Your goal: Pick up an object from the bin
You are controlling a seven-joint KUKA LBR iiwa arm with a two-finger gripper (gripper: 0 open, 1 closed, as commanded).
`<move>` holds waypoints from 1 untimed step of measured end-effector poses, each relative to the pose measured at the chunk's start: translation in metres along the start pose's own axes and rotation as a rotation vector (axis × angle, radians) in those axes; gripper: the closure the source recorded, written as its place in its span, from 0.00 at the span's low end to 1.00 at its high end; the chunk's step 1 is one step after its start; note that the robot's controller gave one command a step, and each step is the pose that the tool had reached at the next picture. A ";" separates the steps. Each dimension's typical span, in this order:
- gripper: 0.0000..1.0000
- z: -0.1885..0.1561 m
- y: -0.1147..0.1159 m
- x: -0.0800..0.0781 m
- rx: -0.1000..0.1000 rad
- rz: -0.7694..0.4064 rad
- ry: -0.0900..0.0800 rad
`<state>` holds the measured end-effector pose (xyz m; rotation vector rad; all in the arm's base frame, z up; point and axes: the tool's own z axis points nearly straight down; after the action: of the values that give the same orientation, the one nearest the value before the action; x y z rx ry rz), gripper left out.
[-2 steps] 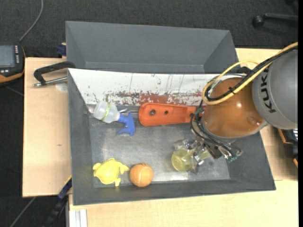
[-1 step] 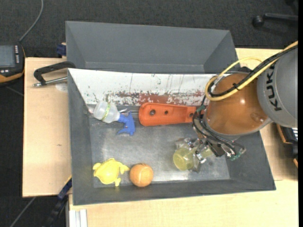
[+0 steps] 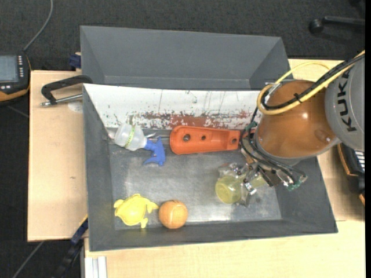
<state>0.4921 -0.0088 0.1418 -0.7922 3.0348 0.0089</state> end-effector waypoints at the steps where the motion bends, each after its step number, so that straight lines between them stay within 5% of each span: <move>1: 1.00 -0.017 0.000 -0.001 0.003 0.000 -0.006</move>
Offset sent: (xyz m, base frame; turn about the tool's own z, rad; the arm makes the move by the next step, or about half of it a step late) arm 0.0002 0.0000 0.0310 0.0000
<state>0.4935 -0.0086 0.1588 -0.7900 3.0283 0.0063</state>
